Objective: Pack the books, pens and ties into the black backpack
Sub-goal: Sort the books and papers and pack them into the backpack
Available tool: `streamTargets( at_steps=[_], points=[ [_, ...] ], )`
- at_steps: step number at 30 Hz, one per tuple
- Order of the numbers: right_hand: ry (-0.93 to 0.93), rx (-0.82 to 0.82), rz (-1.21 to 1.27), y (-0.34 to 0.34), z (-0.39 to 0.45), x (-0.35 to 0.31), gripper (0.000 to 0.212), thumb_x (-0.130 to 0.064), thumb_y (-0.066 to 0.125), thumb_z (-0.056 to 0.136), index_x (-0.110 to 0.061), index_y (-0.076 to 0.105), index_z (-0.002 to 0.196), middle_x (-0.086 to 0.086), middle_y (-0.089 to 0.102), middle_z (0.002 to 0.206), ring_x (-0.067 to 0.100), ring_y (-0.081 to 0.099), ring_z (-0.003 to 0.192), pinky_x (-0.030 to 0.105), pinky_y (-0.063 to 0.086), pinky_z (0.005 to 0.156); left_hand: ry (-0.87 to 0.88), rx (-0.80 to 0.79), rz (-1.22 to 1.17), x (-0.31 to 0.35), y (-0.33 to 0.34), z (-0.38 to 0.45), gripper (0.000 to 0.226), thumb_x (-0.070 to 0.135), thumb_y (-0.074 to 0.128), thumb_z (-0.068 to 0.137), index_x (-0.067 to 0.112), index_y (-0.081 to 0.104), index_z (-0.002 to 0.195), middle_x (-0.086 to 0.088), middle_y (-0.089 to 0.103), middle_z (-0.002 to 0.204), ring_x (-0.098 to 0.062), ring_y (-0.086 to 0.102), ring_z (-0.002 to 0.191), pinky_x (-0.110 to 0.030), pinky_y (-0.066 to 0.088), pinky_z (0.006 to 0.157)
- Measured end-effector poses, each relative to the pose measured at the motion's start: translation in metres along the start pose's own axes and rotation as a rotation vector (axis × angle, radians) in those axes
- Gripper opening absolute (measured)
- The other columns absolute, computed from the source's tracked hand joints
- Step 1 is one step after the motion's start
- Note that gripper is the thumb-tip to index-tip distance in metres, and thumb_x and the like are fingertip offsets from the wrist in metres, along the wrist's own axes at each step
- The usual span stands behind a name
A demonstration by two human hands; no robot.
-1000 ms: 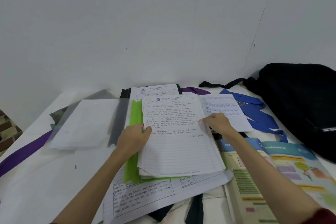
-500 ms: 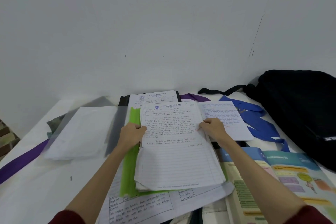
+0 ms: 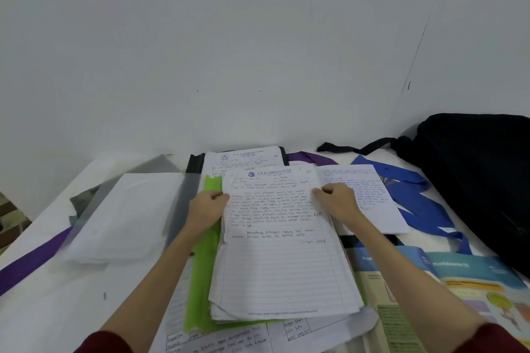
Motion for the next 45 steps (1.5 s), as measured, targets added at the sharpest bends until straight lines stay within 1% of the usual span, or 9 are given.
streamTargets(
  at_steps=[3,7,15,18,22,30,38,42,45],
  points=[
    [0.09,-0.071,0.069,-0.003,0.01,-0.009,0.022,-0.028,0.053,0.094,-0.013,0.05,0.079,-0.004,0.046,0.081,0.012,0.045,0.076,0.024,0.036,0.067,-0.031,-0.006,0.03,0.005,0.004,0.011,0.027,0.024,0.051,0.093,0.017,0.044,0.068,0.001,0.046,0.065,-0.012,0.04,0.06,-0.025,0.033,0.064],
    [0.11,0.021,0.062,0.01,0.024,-0.012,0.039,-0.006,0.05,0.087,-0.016,0.027,0.057,-0.001,0.026,0.058,0.011,0.023,0.053,0.023,0.017,0.049,-0.09,0.002,0.025,0.01,0.008,0.021,0.039,0.022,0.05,0.091,0.014,0.033,0.057,-0.003,0.04,0.061,-0.016,0.036,0.058,-0.024,0.028,0.054],
    [-0.02,0.071,-0.07,0.017,0.03,-0.006,0.042,-0.015,0.057,0.089,-0.011,0.032,0.056,0.001,0.035,0.072,0.009,0.032,0.058,0.021,0.026,0.051,-0.051,0.039,0.026,0.002,0.003,0.028,0.042,0.017,0.056,0.089,0.015,0.036,0.052,0.0,0.036,0.054,-0.015,0.033,0.053,-0.023,0.027,0.052],
    [0.034,-0.014,-0.009,0.008,0.032,-0.01,0.031,-0.027,0.058,0.091,-0.009,0.049,0.067,0.006,0.044,0.068,0.017,0.043,0.063,0.024,0.031,0.058,-0.032,-0.01,0.092,0.003,-0.002,0.033,0.024,0.024,0.055,0.09,0.01,0.055,0.07,-0.007,0.046,0.068,-0.018,0.042,0.065,-0.024,0.033,0.057],
    [0.068,-0.05,0.018,0.0,0.025,-0.006,0.045,-0.032,0.054,0.094,-0.006,0.049,0.13,0.011,0.055,0.121,0.022,0.05,0.106,0.028,0.036,0.086,0.029,0.019,0.184,0.003,-0.013,0.02,0.045,0.033,0.052,0.094,0.004,0.055,0.128,-0.008,0.065,0.093,-0.019,0.059,0.087,-0.026,0.044,0.084],
    [0.1,-0.093,-0.061,-0.008,-0.018,-0.001,0.042,-0.028,0.059,0.091,-0.005,0.047,0.124,0.007,0.05,0.109,0.026,0.053,0.098,0.035,0.045,0.083,-0.055,-0.247,0.193,-0.017,-0.033,-0.064,0.033,0.038,0.058,0.091,0.008,0.066,0.1,-0.006,0.07,0.071,-0.016,0.068,0.057,-0.025,0.057,0.059],
    [0.103,-0.039,-0.227,-0.018,-0.072,0.007,0.03,-0.024,0.063,0.086,-0.007,0.048,0.065,0.006,0.047,0.062,0.02,0.045,0.058,0.029,0.038,0.055,0.114,-0.135,0.398,-0.02,-0.028,-0.099,0.042,0.041,0.053,0.092,0.005,0.072,0.082,-0.009,0.067,0.067,-0.016,0.056,0.054,-0.024,0.042,0.052],
    [0.096,-0.063,-0.22,-0.015,-0.086,0.003,0.029,-0.023,0.064,0.086,0.004,0.055,0.078,0.016,0.057,0.074,0.02,0.046,0.064,0.029,0.034,0.058,0.111,-0.123,0.427,-0.021,-0.027,-0.1,0.052,0.043,0.053,0.092,-0.003,0.065,0.072,-0.005,0.053,0.055,-0.015,0.049,0.05,-0.022,0.035,0.049],
    [0.094,-0.06,-0.225,-0.016,-0.092,0.002,0.035,-0.026,0.064,0.087,0.006,0.064,0.104,0.018,0.066,0.104,0.032,0.059,0.094,0.039,0.048,0.082,0.113,-0.169,0.453,-0.023,-0.026,-0.104,0.051,0.049,0.054,0.089,0.009,0.046,0.059,-0.002,0.041,0.051,-0.014,0.042,0.048,-0.024,0.03,0.049]
  ],
)
Point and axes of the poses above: each hand's wrist, its own z-axis towards the middle knuckle, its own y-axis out of the palm, x = y × z, the point moved 1 cm from there along z, towards the middle knuckle
